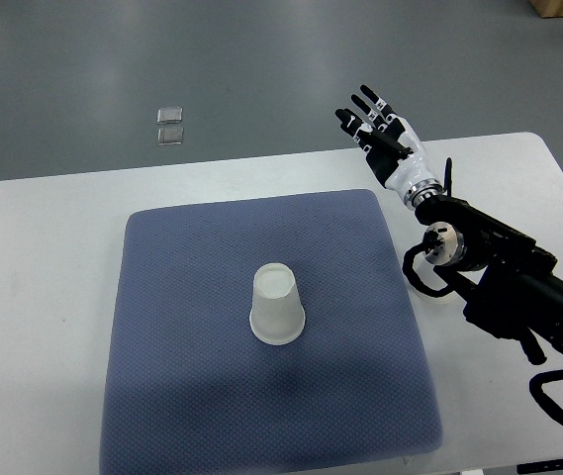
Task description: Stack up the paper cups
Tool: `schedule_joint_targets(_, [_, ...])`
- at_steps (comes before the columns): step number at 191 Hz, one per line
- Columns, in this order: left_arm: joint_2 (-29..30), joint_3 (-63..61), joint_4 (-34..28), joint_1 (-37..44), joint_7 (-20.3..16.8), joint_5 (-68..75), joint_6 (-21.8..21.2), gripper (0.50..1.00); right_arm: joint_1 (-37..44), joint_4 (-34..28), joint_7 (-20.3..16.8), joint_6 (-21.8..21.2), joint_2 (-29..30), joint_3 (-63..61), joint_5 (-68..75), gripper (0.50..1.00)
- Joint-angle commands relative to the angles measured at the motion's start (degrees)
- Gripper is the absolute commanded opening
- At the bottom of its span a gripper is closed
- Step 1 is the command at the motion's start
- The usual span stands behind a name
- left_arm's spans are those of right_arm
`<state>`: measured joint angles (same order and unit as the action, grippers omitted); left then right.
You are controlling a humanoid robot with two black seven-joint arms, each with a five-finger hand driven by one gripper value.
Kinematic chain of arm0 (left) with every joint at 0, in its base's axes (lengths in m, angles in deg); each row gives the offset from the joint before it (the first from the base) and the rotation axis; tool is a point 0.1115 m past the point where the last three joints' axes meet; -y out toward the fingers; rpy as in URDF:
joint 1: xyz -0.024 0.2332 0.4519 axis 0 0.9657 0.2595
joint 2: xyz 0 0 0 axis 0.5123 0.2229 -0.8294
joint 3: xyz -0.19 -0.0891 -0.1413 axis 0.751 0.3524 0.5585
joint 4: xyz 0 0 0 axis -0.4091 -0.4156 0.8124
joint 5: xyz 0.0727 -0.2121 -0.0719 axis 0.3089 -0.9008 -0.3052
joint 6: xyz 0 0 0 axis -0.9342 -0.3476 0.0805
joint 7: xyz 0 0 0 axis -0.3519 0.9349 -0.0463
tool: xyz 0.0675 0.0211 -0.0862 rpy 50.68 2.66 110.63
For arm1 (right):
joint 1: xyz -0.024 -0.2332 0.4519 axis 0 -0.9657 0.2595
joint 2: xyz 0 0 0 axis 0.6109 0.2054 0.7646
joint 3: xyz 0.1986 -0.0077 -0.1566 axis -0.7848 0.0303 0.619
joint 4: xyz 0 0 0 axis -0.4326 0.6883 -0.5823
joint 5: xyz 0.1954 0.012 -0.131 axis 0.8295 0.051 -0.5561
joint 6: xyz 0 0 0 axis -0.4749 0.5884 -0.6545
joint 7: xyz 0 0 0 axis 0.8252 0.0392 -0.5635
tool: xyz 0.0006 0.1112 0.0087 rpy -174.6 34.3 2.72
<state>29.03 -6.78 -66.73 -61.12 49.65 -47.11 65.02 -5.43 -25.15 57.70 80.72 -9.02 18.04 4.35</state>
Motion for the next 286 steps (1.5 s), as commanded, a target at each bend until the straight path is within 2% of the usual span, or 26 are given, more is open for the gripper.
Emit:
schedule_joint_targets(1, [0.00,0.00,-0.09,0.00,0.00,0.00,0.01,1.000,0.11,0.02,-0.01,0.09,-0.11,0.00,-0.04,0.915])
schedule_joint_targets(85, [0.00,0.00,-0.09,0.00,0.00,0.00,0.01,1.000,3.10,0.02,-0.18,1.32,-0.20,0.00,-0.04,0.915])
schedule_joint_targets(112, [0.00,0.00,-0.09,0.00,0.00,0.00,0.01,1.000,3.45,-0.86,-0.36,1.58,-1.87,0.00,0.05,0.915])
schedule_joint_targets(142, [0.00,0.00,-0.09,0.00,0.00,0.00,0.01,1.000,4.33,-0.86,-0.62,4.57,-2.57,0.79,-0.30,0.915])
schedule_joint_targets(157, [0.00,0.00,-0.09,0.00,0.00,0.00,0.01,1.000,5.64,-1.03,-2.20,6.68,-4.51,1.23,-0.30,0.915])
schedule_joint_targets(179, [0.00,0.00,-0.09,0.00,0.00,0.00,0.01,1.000,7.40,-1.21,-5.10,7.21,-6.44,1.40,-0.57,0.915])
schedule_joint_targets(198, [0.00,0.00,-0.09,0.00,0.00,0.00,0.09,1.000,9.51,-1.82,-5.72,6.42,-10.66,4.74,-1.36,0.913])
schedule_joint_targets(225, [0.00,0.00,-0.09,0.00,0.00,0.00,0.09,1.000,14.08,-9.55,-5.72,4.05,-20.15,16.34,-6.27,0.913])
schedule_joint_targets(252, [0.00,0.00,-0.09,0.00,0.00,0.00,0.01,1.000,19.09,-15.45,-5.72,2.38,-26.74,25.13,-14.63,0.915])
schedule_joint_targets(273, [0.00,0.00,-0.09,0.00,0.00,0.00,0.01,1.000,22.78,-18.61,-5.81,-1.05,-31.49,31.20,-17.62,0.915])
schedule_joint_targets(286, [0.00,0.00,-0.09,0.00,0.00,0.00,0.09,1.000,25.51,-20.80,-5.89,-5.00,-34.56,34.09,-17.97,0.915])
